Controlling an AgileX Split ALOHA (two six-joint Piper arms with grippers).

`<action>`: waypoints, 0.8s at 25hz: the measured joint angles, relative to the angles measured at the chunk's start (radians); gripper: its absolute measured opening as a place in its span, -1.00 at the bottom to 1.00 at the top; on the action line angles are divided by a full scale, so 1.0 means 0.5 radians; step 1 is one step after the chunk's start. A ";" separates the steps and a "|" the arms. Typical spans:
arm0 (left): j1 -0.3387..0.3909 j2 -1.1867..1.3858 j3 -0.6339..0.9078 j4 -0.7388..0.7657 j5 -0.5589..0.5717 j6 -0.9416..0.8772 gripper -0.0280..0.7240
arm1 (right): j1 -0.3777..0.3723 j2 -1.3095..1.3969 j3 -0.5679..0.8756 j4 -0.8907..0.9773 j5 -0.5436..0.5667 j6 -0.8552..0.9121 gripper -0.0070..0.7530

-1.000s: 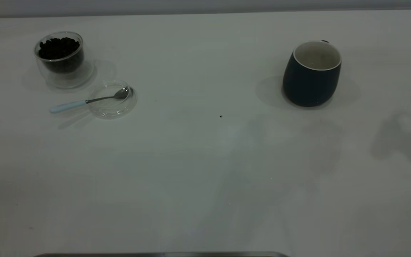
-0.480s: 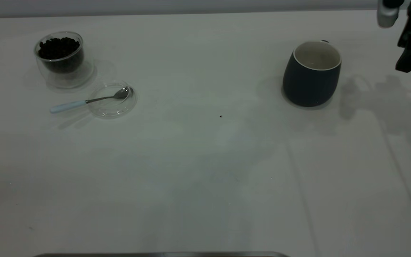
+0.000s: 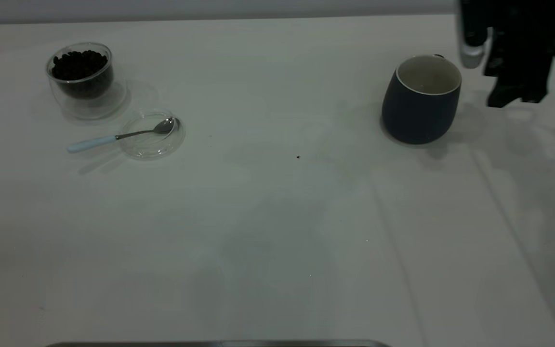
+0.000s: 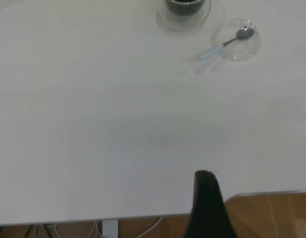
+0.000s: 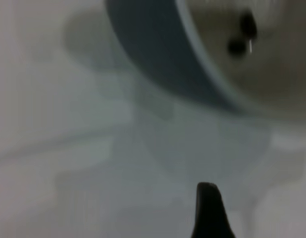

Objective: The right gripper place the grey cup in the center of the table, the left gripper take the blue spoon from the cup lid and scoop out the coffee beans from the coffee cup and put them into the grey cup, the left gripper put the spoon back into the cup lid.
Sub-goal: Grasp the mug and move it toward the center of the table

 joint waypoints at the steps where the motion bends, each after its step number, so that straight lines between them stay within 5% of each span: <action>1: 0.000 0.000 0.000 0.000 0.000 0.000 0.65 | 0.046 0.002 -0.003 0.000 -0.005 0.000 0.23; 20: 0.000 0.000 0.000 0.000 0.000 -0.003 0.65 | 0.856 0.006 -0.016 0.346 -0.428 0.005 0.23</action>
